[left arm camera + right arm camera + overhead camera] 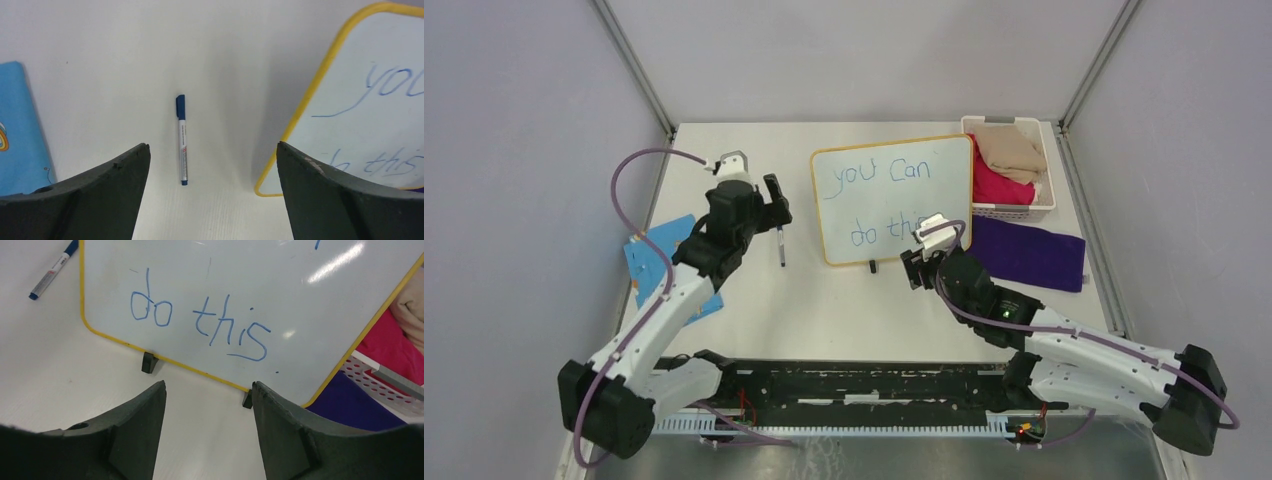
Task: Write a sentence on the whiteboard
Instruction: Place the whiteboard marker at the center of the board, then move the whiteboard to the center of the board.
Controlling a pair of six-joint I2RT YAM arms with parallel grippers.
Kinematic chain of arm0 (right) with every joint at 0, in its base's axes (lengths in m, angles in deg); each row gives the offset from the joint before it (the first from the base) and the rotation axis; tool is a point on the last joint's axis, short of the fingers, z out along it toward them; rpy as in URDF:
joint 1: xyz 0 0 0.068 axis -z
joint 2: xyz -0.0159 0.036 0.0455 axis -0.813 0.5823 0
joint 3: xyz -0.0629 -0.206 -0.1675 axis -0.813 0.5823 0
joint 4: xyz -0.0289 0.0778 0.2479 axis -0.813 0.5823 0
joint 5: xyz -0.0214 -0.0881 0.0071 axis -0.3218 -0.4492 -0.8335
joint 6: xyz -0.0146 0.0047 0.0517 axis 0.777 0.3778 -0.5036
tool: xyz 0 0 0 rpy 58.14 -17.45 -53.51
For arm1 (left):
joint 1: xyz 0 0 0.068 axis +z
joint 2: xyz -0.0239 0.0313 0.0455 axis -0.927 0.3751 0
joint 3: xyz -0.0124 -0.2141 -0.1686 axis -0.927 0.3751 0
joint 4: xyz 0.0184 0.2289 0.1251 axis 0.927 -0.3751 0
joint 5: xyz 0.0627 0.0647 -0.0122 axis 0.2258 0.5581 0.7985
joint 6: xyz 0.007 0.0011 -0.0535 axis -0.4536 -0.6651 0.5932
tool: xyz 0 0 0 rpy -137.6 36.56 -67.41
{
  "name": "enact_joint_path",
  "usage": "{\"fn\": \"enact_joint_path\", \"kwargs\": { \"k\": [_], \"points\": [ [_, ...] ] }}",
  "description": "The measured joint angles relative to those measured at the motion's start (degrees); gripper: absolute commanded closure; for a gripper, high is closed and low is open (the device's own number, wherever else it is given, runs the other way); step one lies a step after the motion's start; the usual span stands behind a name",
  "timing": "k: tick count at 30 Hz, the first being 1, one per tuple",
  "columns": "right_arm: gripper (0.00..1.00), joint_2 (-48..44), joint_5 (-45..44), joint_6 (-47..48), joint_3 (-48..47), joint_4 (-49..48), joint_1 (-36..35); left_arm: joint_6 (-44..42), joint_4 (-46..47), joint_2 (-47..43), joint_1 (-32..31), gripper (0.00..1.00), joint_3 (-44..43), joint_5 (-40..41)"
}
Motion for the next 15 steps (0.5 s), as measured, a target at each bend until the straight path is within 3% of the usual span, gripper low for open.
{"fn": "enact_joint_path", "kwargs": {
  "k": [7,15],
  "points": [
    [0.38,4.2,4.9,-4.1,5.9,-4.5,8.7,-1.4,4.5,-11.9,-4.4,0.00,4.1,2.8],
    [0.44,11.3,10.8,-9.6,11.2,-9.2,17.7,-2.9,6.4,-13.5,-5.5,0.00,4.7,2.5]
  ]
}}
